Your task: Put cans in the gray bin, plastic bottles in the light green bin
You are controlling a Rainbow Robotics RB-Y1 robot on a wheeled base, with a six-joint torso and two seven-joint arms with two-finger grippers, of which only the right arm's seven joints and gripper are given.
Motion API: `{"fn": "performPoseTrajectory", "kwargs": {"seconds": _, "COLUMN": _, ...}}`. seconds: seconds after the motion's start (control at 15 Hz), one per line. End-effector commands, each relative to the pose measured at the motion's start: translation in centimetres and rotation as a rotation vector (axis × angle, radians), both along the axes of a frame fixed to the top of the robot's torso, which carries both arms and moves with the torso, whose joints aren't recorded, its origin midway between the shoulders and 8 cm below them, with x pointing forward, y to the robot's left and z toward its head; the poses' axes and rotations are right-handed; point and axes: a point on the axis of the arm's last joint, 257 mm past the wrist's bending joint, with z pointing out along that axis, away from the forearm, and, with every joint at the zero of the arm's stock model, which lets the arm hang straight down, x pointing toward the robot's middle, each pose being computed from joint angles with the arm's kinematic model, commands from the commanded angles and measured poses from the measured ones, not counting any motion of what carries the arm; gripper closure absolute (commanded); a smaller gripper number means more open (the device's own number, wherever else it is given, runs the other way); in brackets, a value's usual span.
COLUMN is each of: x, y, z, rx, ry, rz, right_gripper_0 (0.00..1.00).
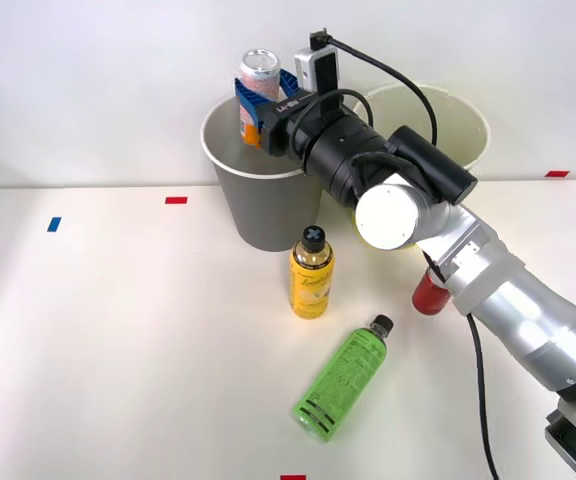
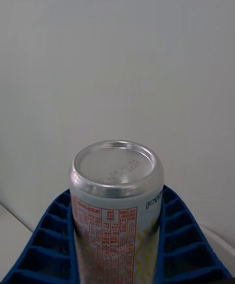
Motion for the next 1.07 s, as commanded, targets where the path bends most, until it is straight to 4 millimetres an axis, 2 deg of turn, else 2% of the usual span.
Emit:
{"fn": "performPoseTrajectory", "kwargs": {"seconds": 0.07, "x": -0.1, "y": -0.5, "z": -0.2, "rx": -0.013, "ry": 0.003, "rz": 0.006, "right_gripper_0": 0.28}}
{"fn": "performPoseTrajectory", "kwargs": {"seconds": 0.13, "x": -0.1, "y": -0.7, "z": 0.0, "rx": -0.020, "ry": 0.017, "rz": 0.015, "right_gripper_0": 0.22}}
{"fn": "performPoseTrajectory", "kwargs": {"seconds": 0.27, "x": 0.0, "y": -1.4, "z": 0.4, "rx": -0.040, "ry": 0.045, "rz": 0.032, "right_gripper_0": 0.18}}
{"fn": "performPoseTrajectory", "kwargs": {"seconds": 0.47, "x": -0.2, "y": -2.0, "z": 1.4, "rx": -0.045, "ry": 0.025, "rz": 0.032, "right_gripper_0": 0.18}}
{"fn": "performPoseTrajectory", "kwargs": {"seconds": 0.6, "x": -1.2, "y": -2.5, "z": 1.4, "rx": -0.050, "ry": 0.018, "rz": 0.042, "right_gripper_0": 0.18}}
{"fn": "performPoseTrajectory", "kwargs": {"seconds": 0.87, "x": -6.6, "y": -4.5, "z": 1.3, "rx": -0.112, "ry": 0.031, "rz": 0.118, "right_gripper_0": 0.18}}
{"fn": "performPoseTrajectory", "kwargs": {"seconds": 1.07, "x": -10.1, "y": -7.1, "z": 0.7, "rx": -0.030, "ry": 0.005, "rz": 0.083, "right_gripper_0": 0.18}}
